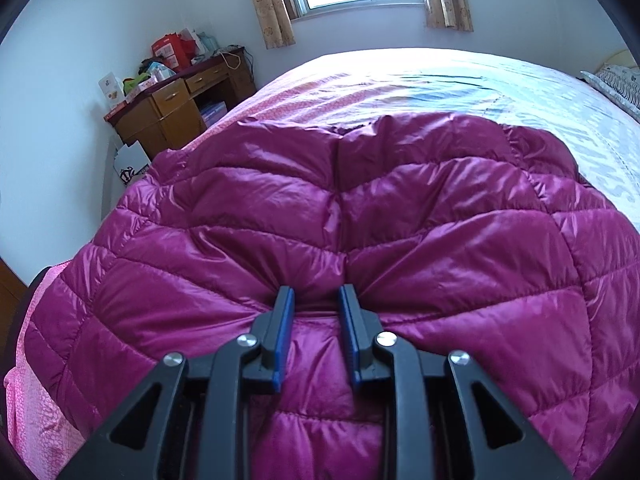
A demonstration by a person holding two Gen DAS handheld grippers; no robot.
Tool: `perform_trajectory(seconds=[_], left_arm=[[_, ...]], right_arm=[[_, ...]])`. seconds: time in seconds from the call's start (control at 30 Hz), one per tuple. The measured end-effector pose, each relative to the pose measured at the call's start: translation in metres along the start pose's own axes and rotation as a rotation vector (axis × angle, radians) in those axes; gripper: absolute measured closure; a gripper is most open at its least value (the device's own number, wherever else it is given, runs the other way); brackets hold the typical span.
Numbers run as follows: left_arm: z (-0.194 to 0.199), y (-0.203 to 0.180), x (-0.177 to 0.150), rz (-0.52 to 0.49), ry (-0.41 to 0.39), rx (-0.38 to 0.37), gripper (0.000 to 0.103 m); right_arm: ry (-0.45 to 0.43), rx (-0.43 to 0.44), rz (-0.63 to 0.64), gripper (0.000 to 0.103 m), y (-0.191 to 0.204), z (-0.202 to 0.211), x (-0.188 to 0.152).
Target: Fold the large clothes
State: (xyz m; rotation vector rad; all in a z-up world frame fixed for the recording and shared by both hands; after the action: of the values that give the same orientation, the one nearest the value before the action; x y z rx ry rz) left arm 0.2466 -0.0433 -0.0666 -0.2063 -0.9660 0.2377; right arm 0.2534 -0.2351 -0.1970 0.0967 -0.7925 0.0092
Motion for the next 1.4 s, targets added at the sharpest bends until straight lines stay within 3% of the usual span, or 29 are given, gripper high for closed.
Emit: perform_trajectory(seconds=[0.03, 0.1, 0.17, 0.27, 0.47, 0.57, 0.7, 0.77, 0.8, 0.87, 1.03, 1.2, 1.3, 1.4], left_arm=[[-0.006, 0.015, -0.004, 0.028, 0.016, 0.041, 0.097], [-0.022, 0.052, -0.017, 0.119, 0.089, 0.131, 0.079], [-0.037, 0.079, -0.029, 0.232, 0.17, 0.128, 0.039], [-0.047, 0.101, -0.038, 0.393, 0.2, 0.053, 0.03], [-0.06, 0.093, -0.048, 0.398, 0.262, 0.003, 0.015], [-0.056, 0.09, -0.053, 0.431, 0.227, -0.02, 0.013], [-0.06, 0.075, -0.052, 0.426, 0.226, -0.096, 0.016], [-0.059, 0.067, -0.048, 0.406, 0.212, -0.115, 0.051], [-0.058, 0.064, -0.044, 0.391, 0.202, -0.12, 0.055], [-0.05, 0.055, -0.037, 0.336, 0.16, -0.126, 0.075], [-0.023, 0.021, -0.016, 0.154, 0.049, -0.185, 0.079], [0.016, -0.041, -0.01, -0.112, -0.069, -0.288, 0.08], [0.035, -0.07, -0.015, -0.236, -0.097, -0.362, 0.08], [0.051, -0.105, -0.034, -0.381, -0.116, -0.437, 0.08]], right_arm=[[0.0, 0.0, 0.0, 0.076, 0.0, 0.0, 0.0], [-0.001, -0.001, 0.001, 0.076, 0.0, 0.0, 0.0], [0.001, -0.004, 0.003, 0.076, 0.001, 0.0, 0.0], [0.0, -0.007, 0.006, 0.076, 0.001, 0.002, 0.0], [0.002, -0.012, 0.014, 0.076, 0.002, 0.004, 0.001], [0.002, -0.015, 0.016, 0.076, 0.002, 0.004, 0.002], [0.003, -0.015, 0.016, 0.076, 0.002, 0.004, 0.002], [0.003, -0.015, 0.015, 0.076, 0.002, 0.004, 0.002], [0.003, -0.014, 0.014, 0.076, 0.003, 0.004, 0.002], [0.003, -0.012, 0.012, 0.076, 0.002, 0.004, 0.003], [0.003, 0.012, -0.01, 0.076, 0.001, 0.0, 0.006], [0.043, 0.129, -0.046, 0.075, -0.013, 0.005, 0.009], [0.02, 0.259, -0.11, 0.067, -0.037, 0.028, 0.01], [-0.055, 0.253, -0.184, 0.05, -0.078, 0.063, 0.005]])
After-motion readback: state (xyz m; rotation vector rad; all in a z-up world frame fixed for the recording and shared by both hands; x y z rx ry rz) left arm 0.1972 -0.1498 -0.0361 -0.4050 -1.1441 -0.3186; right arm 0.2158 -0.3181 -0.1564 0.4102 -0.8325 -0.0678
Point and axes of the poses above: each gripper's, at about its wrist camera, not at the fingertips, and z roughly against the way its jaws point, y to its left, x to its top, the point moved 3 cm from there along -z, roughly the way its jaws point, and after that the axes turned 12 degrees about z, right-handed, at the moved point
